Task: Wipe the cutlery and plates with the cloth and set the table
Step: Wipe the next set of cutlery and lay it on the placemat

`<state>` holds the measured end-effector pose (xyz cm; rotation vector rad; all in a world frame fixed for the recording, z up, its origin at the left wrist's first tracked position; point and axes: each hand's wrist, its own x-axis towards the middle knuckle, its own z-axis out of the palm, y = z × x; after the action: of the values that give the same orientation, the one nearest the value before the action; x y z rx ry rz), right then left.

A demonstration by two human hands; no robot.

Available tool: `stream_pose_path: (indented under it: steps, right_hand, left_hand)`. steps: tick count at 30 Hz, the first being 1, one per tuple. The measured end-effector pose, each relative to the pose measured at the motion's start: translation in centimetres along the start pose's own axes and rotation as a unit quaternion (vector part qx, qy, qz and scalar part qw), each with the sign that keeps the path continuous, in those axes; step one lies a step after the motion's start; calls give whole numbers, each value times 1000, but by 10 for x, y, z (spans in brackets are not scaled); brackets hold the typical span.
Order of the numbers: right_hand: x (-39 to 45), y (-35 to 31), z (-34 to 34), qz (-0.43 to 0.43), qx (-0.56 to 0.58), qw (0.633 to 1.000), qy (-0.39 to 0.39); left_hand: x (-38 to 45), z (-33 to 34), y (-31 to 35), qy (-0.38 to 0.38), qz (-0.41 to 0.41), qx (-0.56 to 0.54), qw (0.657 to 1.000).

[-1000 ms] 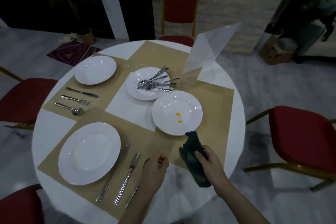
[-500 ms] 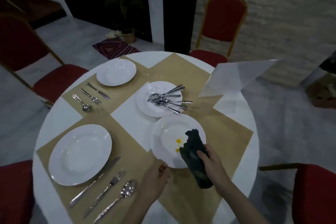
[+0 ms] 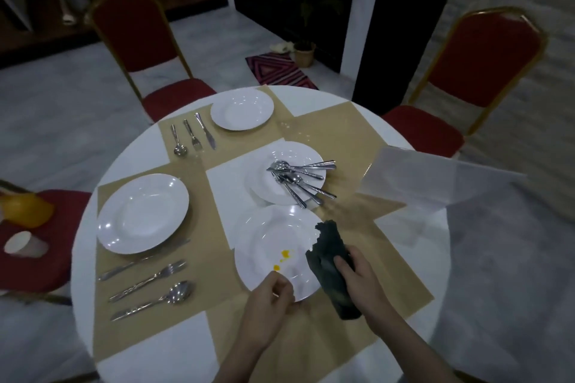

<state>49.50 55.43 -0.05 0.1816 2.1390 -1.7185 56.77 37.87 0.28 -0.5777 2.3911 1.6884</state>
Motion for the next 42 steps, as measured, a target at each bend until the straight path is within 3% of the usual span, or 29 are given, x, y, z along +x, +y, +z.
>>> stream_pose_path:
  steps: [4, 13, 24, 29, 36, 42]
  right_hand:
    - [15, -5, -1, -7, -21, 1000, -10]
    - [46, -15, -5, -14, -42, 999, 17]
    - [117, -13, -3, -3, -14, 1000, -3]
    - [146, -8, -16, -15, -42, 998, -48]
    - [158, 5, -40, 26, -51, 995, -81]
    - [156, 8, -46, 29, -60, 991, -118]
  left_hand:
    - [14, -4, -5, 27, -24, -26, 999]
    - [60, -4, 10, 14, -33, -12, 999]
    - [128, 20, 32, 40, -9, 111, 993]
    - [186, 27, 54, 73, -17, 140, 987]
    - [276, 50, 89, 79, 68, 299, 949]
    - [324, 61, 89, 49, 74, 488, 868]
